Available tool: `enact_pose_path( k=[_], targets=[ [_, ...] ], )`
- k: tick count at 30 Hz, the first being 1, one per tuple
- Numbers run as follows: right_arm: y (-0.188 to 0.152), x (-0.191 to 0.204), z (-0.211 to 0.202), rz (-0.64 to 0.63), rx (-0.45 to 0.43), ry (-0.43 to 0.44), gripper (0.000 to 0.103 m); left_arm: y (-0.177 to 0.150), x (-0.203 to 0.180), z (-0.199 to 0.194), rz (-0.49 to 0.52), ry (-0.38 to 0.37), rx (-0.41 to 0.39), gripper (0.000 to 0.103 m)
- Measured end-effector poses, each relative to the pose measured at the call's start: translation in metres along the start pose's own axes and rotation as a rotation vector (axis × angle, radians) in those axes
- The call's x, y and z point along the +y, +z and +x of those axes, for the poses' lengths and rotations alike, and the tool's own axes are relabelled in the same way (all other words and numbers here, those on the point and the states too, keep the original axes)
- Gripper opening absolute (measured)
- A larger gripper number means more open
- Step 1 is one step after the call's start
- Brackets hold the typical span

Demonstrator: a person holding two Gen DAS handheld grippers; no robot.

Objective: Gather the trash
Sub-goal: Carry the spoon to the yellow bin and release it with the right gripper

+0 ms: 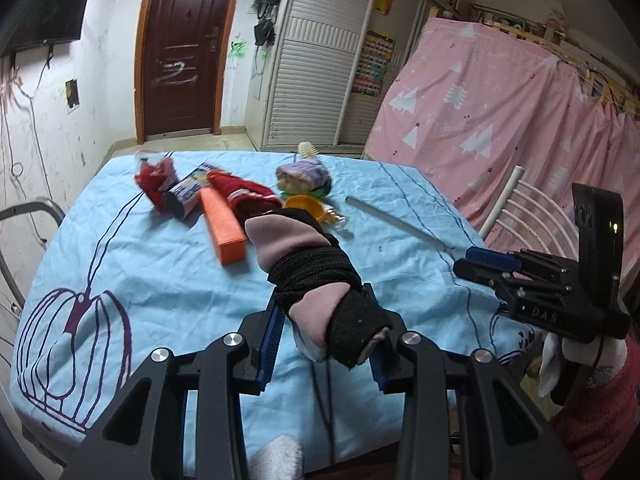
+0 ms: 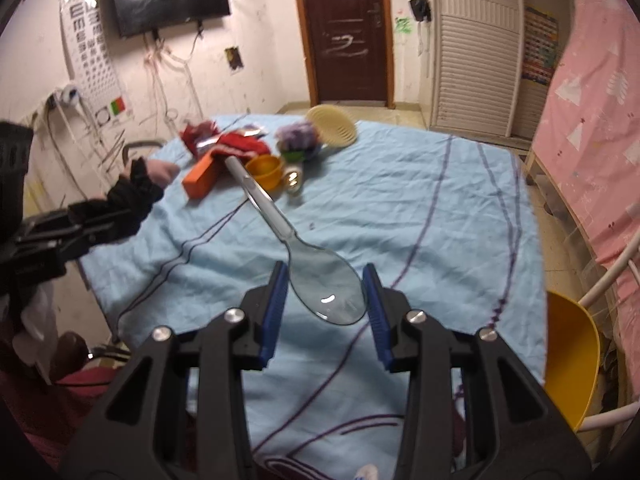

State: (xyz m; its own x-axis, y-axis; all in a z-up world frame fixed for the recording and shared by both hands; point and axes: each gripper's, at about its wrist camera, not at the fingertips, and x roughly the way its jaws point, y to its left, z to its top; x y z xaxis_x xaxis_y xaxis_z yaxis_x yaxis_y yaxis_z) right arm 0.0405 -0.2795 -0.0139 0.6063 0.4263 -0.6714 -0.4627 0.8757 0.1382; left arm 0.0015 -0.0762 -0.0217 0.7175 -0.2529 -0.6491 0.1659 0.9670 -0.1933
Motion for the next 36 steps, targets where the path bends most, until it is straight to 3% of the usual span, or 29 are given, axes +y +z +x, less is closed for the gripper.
enact_pose_path(
  k=[11, 21, 33, 34, 36],
  targets=[
    [-0.015, -0.068, -0.038, 0.164, -0.102, -0.076, 0.037, 0.018, -0.053, 0.011, 0.110, -0.045, 0.009, 0.028],
    [-0.041, -0.143, -0.070, 0.333, -0.167, -0.176, 0.037, 0.037, -0.111, 0.042, 0.189, -0.133, 0.050, 0.028],
    [-0.074, -0.206, -0.064, 0.475, -0.155, -0.281, 0.037, 0.047, -0.187, 0.073, 0.296, -0.225, 0.056, 0.028],
    [-0.078, -0.213, -0.059, 0.498, -0.143, -0.298, 0.038, 0.048, -0.195, 0.076, 0.306, -0.235, 0.055, 0.028],
    [-0.084, -0.223, -0.055, 0.532, -0.133, -0.321, 0.050, 0.050, -0.209, 0.083, 0.325, -0.252, 0.053, 0.028]
  ],
)
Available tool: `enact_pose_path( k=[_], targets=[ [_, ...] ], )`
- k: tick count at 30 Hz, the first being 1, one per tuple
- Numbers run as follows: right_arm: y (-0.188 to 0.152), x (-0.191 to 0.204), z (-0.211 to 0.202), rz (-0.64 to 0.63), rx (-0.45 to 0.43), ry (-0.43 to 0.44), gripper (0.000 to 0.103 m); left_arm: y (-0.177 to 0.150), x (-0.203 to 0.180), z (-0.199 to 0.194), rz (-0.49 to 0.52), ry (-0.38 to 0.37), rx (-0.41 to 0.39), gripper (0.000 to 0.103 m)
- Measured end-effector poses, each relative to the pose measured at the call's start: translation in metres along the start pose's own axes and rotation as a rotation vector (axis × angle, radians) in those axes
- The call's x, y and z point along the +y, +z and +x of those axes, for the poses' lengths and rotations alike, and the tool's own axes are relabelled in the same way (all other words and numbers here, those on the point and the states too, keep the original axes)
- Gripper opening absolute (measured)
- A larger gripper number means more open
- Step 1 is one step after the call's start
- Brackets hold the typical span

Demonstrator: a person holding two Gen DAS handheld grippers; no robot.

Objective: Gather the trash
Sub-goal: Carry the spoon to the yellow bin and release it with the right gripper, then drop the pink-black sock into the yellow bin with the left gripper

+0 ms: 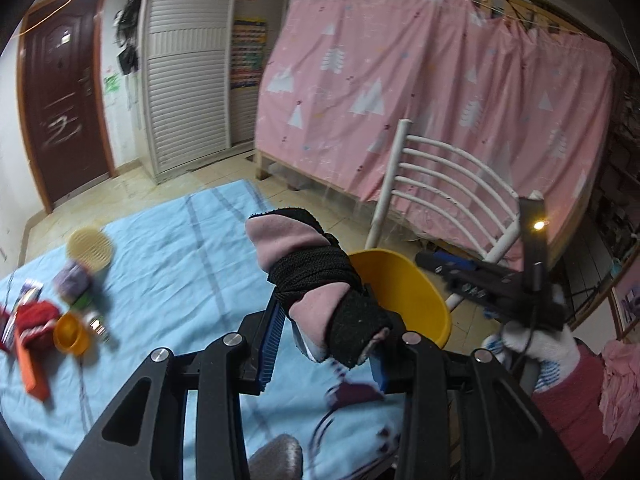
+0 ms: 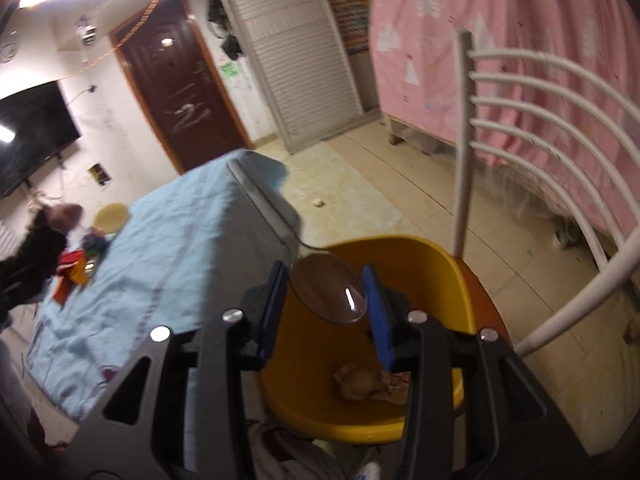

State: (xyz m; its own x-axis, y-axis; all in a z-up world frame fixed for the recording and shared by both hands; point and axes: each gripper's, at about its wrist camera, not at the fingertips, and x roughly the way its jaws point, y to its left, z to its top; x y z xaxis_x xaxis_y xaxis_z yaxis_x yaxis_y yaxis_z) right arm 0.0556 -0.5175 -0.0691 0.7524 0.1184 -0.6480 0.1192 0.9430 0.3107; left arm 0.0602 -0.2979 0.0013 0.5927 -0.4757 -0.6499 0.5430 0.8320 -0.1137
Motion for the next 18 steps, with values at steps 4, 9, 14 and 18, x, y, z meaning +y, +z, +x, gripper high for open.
enact_pose_path(
  k=[4, 9, 14, 18],
  targets=[
    [-0.005, -0.016, 0.002, 0.047, -0.011, -0.038, 0.062, 0.012, -0.022, 0.023, 0.030, -0.044, 0.011, 0.028],
    [-0.001, -0.040, -0.009, 0.118, -0.064, -0.089, 0.064, 0.024, -0.053, 0.059, 0.064, -0.098, 0.049, 0.028],
    [0.001, -0.061, -0.017, 0.185, -0.097, -0.105, 0.067, 0.029, -0.080, 0.091, 0.101, -0.108, 0.086, 0.029],
    [0.002, -0.070, -0.021, 0.217, -0.118, -0.107, 0.068, 0.029, -0.087, 0.112, 0.110, -0.089, 0.107, 0.047]
  ],
)
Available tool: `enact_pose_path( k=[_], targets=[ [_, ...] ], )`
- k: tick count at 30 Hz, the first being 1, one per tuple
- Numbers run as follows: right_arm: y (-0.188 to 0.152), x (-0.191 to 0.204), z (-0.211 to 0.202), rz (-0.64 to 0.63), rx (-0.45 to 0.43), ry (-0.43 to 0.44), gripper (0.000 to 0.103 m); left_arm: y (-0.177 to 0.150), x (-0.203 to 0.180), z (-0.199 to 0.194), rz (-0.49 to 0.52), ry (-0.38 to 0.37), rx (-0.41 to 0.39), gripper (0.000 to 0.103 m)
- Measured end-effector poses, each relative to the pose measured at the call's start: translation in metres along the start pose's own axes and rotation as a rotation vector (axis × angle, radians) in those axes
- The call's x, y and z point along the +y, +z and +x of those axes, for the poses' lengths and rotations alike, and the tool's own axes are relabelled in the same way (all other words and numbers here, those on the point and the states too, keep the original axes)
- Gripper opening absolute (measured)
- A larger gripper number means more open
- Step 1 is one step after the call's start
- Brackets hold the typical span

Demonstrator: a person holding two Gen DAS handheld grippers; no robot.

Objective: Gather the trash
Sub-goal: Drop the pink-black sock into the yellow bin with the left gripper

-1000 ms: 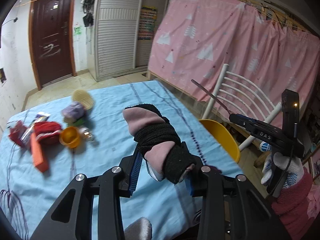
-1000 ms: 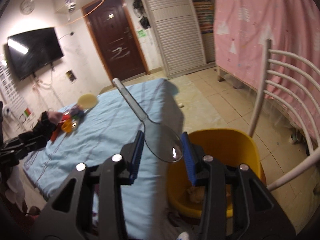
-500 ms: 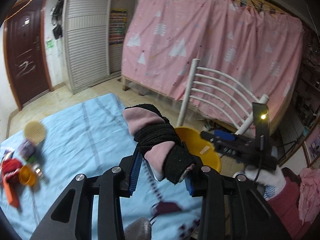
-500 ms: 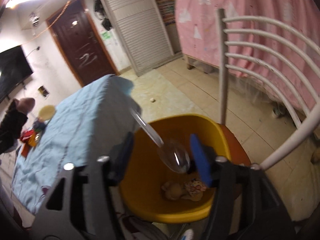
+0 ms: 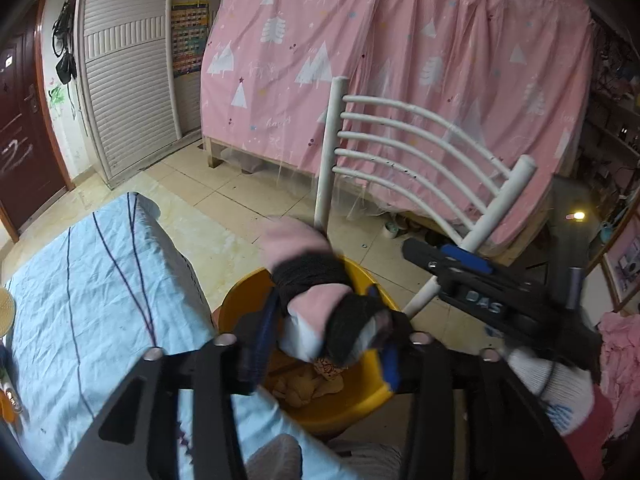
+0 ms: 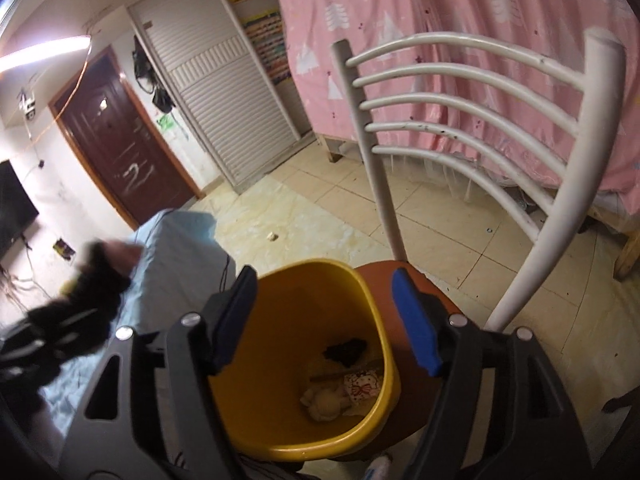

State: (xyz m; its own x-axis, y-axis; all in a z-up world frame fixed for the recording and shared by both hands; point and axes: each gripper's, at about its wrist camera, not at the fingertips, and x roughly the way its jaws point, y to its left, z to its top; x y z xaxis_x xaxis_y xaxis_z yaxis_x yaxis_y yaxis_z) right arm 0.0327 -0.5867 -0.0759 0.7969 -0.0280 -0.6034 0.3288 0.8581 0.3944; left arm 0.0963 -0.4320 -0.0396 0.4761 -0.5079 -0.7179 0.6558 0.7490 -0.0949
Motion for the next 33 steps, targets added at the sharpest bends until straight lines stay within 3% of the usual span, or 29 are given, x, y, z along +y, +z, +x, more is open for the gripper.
enact_pose_path(
  k=[1, 2, 13, 23, 33],
  targets=[
    [0.001, -0.001, -0.001, 0.002, -0.002, -0.002, 0.068, 0.000, 0.000, 0.005, 0.000, 0.000, 0.003, 0.060],
    [0.002, 0.000, -0.001, 0.002, -0.002, -0.002, 0.068, 0.000, -0.001, 0.008, -0.001, 0.005, 0.004, 0.065],
    [-0.003, 0.023, -0.007, -0.036, 0.016, 0.069, 0.069, -0.009, 0.016, -0.006, -0.057, 0.003, -0.005, 0.066],
    [-0.003, 0.079, -0.018, -0.106, 0.017, 0.117, 0.076, -0.015, 0.047, -0.056, -0.115, 0.019, -0.079, 0.066],
    [-0.006, 0.153, -0.016, -0.220, 0.039, 0.163, 0.082, -0.030, 0.103, -0.116, -0.197, 0.082, -0.172, 0.066]
  ],
)
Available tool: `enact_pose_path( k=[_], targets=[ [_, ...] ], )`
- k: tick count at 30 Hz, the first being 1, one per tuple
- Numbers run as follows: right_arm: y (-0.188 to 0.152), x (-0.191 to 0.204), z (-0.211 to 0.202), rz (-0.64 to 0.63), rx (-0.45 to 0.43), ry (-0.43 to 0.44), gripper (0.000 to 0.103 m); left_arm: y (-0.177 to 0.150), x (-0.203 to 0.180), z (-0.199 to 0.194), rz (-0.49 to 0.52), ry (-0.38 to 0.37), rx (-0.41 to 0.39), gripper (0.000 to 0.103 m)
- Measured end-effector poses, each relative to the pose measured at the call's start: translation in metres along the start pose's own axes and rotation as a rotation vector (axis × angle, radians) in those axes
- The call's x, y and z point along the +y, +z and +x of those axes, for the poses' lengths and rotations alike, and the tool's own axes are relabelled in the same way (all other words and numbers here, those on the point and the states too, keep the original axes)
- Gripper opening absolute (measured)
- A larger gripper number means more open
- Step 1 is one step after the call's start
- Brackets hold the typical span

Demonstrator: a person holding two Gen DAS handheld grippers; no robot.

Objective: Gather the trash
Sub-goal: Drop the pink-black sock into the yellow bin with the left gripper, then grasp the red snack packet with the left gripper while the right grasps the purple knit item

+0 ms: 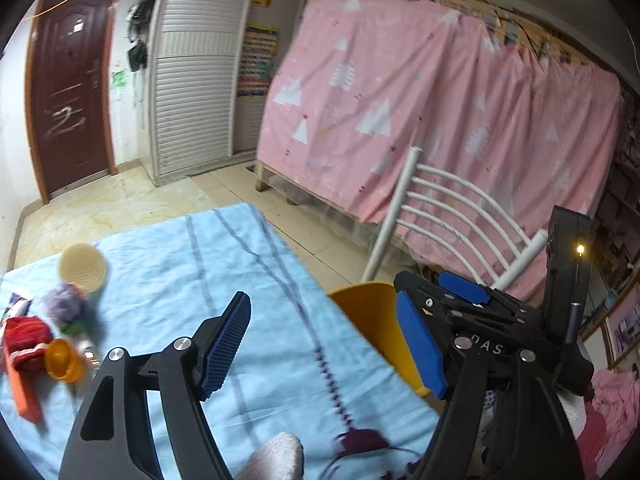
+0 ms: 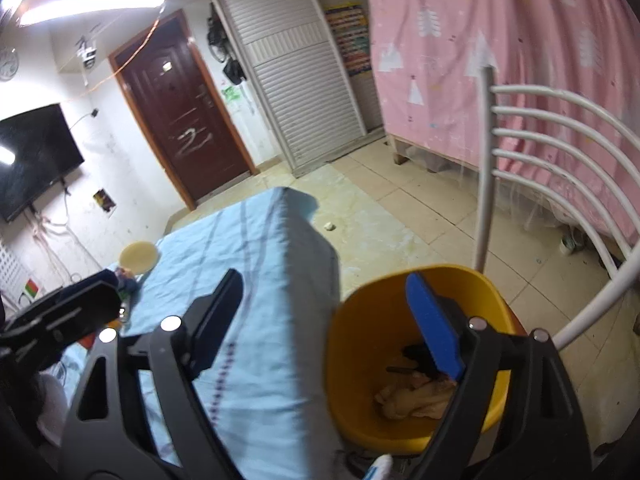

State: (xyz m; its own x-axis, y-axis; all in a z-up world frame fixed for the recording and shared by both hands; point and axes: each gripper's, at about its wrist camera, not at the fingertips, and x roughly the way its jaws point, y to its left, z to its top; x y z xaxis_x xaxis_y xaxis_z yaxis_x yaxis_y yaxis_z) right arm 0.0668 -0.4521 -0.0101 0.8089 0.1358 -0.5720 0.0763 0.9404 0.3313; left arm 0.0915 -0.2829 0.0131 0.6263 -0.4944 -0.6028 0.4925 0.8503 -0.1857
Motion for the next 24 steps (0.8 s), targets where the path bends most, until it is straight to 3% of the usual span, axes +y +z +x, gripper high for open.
enact_pose_path(
  k=[10, 24],
  targets=[
    [0.005, 0.080, 0.026, -0.110, 0.043, 0.053, 0.086, 0.002, 0.076, -0.048, -0.084, 0.084, -0.078, 0.070],
    [0.000, 0.188, 0.076, -0.236, 0.115, 0.155, 0.090, -0.007, 0.186, -0.096, -0.221, 0.227, -0.113, 0.072]
  ],
)
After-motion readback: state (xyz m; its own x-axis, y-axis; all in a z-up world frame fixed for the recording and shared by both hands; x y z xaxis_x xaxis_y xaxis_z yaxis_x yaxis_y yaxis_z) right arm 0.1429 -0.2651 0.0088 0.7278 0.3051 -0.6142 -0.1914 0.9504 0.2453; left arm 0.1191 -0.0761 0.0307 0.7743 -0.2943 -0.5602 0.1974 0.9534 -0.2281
